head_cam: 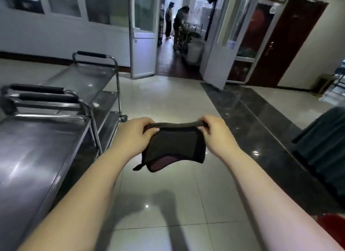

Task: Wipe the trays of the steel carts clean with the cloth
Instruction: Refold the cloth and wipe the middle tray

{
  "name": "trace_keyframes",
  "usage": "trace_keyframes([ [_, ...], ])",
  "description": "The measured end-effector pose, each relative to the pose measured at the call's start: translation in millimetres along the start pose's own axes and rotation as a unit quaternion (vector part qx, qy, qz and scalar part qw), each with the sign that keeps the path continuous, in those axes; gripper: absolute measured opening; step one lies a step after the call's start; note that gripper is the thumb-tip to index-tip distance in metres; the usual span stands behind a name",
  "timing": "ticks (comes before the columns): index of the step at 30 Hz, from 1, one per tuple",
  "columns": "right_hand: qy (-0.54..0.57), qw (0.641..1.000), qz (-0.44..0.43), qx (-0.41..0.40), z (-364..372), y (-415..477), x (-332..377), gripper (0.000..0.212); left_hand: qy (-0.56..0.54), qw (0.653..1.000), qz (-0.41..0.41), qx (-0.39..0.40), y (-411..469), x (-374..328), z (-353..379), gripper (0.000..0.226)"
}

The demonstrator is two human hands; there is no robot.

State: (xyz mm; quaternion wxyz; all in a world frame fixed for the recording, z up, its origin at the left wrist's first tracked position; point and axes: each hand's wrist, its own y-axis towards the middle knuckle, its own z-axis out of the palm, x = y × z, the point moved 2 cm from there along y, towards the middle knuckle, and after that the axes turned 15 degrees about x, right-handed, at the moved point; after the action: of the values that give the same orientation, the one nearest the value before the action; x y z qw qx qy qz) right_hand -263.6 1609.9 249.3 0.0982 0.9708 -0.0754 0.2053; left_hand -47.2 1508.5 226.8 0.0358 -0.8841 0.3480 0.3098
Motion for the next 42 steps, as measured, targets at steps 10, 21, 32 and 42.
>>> trace_keyframes([
  [10, 0.051, 0.988, -0.116, 0.093, 76.2, 195.6, 9.9, 0.020, -0.058, 0.983, -0.150, -0.085, 76.7, 115.8, -21.3, 0.008],
  [21, 0.196, 0.877, -0.309, 0.310, 202.0, 320.4, 82.8, 0.023, -0.022, 0.892, -0.400, -0.210, 31.1, 181.5, -23.3, 0.006],
  [32, 0.266, 0.714, -0.413, 0.500, 266.3, 367.7, 87.5, 0.020, -0.017, 0.704, -0.598, -0.382, 50.2, 138.3, 56.9, 0.006],
  [42, 0.165, 0.666, -0.401, 0.607, 346.2, 291.5, 35.0, 0.006, -0.153, 0.586, -0.680, -0.413, 17.0, 119.6, 184.9, 0.012],
])
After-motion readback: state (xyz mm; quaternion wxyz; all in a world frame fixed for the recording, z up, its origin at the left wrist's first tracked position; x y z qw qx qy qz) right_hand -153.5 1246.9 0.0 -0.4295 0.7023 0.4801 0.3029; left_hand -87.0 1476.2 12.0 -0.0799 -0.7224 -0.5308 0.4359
